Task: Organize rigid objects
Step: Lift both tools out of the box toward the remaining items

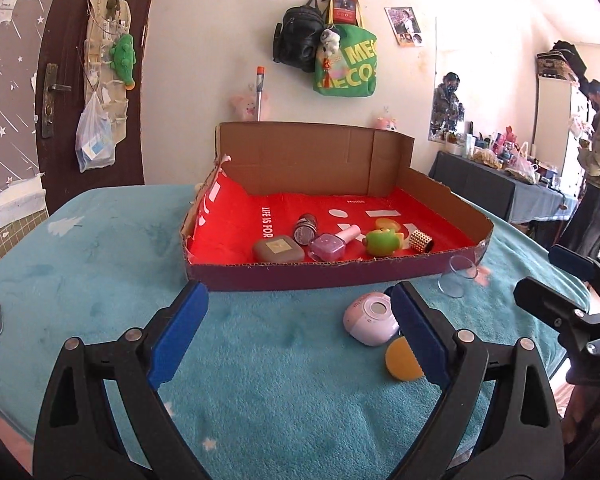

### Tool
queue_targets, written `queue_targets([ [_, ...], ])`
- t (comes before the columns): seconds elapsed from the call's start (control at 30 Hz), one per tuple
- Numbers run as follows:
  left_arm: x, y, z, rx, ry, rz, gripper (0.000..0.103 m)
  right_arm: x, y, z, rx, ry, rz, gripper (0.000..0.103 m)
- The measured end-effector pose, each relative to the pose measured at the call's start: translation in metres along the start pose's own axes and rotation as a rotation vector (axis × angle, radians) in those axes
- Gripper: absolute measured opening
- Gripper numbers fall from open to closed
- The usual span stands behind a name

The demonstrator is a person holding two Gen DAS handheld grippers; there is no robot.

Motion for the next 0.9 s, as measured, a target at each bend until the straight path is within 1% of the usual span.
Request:
queue_targets([
  [0.2, -0.016, 0.007, -0.004, 0.011, 0.011, 0.031, 0.094, -0.021, 0.010, -0.005, 0.002, 0.052, 0.033, 0.103],
  [0.37, -0.031, 0.015, -0.005, 0.038, 0.037, 0.063, 0.094, -0.035, 0.018, -0.014, 0.001, 0.102, 0.071, 0.103],
  [0.53, -0.044, 0.026, -0.008, 0.045, 0.044, 0.111, 0.094, -0.044, 0.024, -0.018, -0.025, 0.111, 0.090, 0.103],
  [0.9, -0.051, 0.032, -0.010, 0.038, 0.037, 0.145, 0.094, -0.054, 0.037, -0.023, -0.021, 0.141, 0.123, 0.103],
])
Point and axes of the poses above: each gripper's, at about its wrist camera, not at the fingertips, and y roughly the way its jaws point, z to its left, x to its top, the point moved 3 cm from there along y, roughly the way its jaws point, and after that the axes turned 10 degrees about x, right-handed, at the moved point
